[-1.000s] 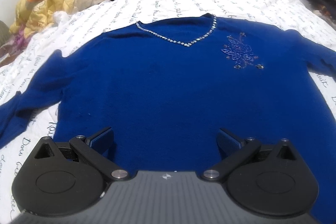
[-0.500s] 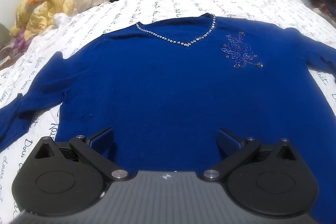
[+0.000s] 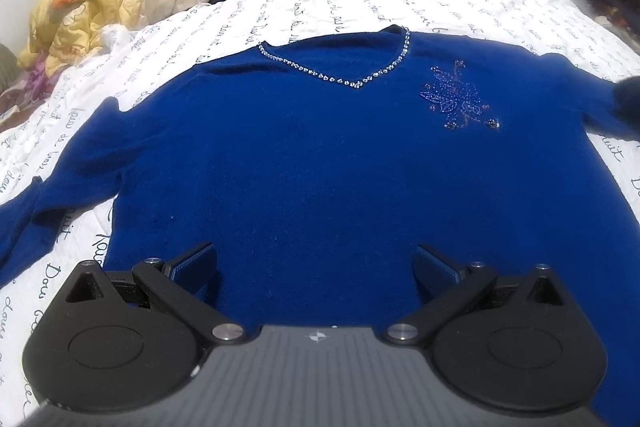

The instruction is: Fold small clothes

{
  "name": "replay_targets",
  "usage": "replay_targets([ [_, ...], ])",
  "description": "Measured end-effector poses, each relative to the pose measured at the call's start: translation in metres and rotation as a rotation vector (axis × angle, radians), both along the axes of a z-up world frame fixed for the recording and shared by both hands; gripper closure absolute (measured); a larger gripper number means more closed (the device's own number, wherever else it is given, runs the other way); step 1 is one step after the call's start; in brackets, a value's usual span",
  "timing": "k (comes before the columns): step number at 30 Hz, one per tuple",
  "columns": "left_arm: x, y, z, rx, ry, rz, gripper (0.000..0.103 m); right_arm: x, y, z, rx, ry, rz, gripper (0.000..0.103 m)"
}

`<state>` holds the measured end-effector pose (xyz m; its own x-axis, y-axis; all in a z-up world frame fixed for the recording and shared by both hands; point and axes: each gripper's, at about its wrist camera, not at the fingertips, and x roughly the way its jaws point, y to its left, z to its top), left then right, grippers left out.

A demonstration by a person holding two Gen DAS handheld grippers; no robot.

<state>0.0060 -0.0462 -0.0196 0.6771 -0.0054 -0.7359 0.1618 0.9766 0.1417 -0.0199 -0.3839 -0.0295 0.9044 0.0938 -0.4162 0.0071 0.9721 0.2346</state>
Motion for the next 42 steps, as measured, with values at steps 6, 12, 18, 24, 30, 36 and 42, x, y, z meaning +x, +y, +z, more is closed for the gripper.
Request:
replay_targets([
  [6,0.0,0.005,0.001,-0.004,-0.004,0.008,0.0,0.019,0.027,-0.021,-0.184,0.129,0.007,0.089],
  [12,0.003,0.008,0.0,-0.023,0.01,0.016,0.0,0.022,0.046,-0.027,-0.317,0.127,0.024,0.078],
  [18,0.006,0.017,0.001,-0.02,-0.002,0.034,0.0,0.028,0.061,-0.023,-0.364,0.145,0.044,0.097],
  [24,0.012,0.039,0.003,-0.046,0.001,0.086,0.0,0.016,0.043,0.023,-0.109,-0.048,-0.096,0.098],
  [30,0.012,0.058,0.006,-0.059,-0.014,0.131,0.0,0.011,0.023,0.076,0.288,-0.274,-0.169,0.098],
  [36,0.012,0.078,0.002,-0.068,-0.003,0.178,0.0,0.044,0.05,0.074,0.522,-0.248,-0.109,0.098],
  [42,0.009,0.098,0.003,-0.071,-0.011,0.22,0.0,0.095,0.131,0.065,0.495,-0.17,0.041,0.098],
])
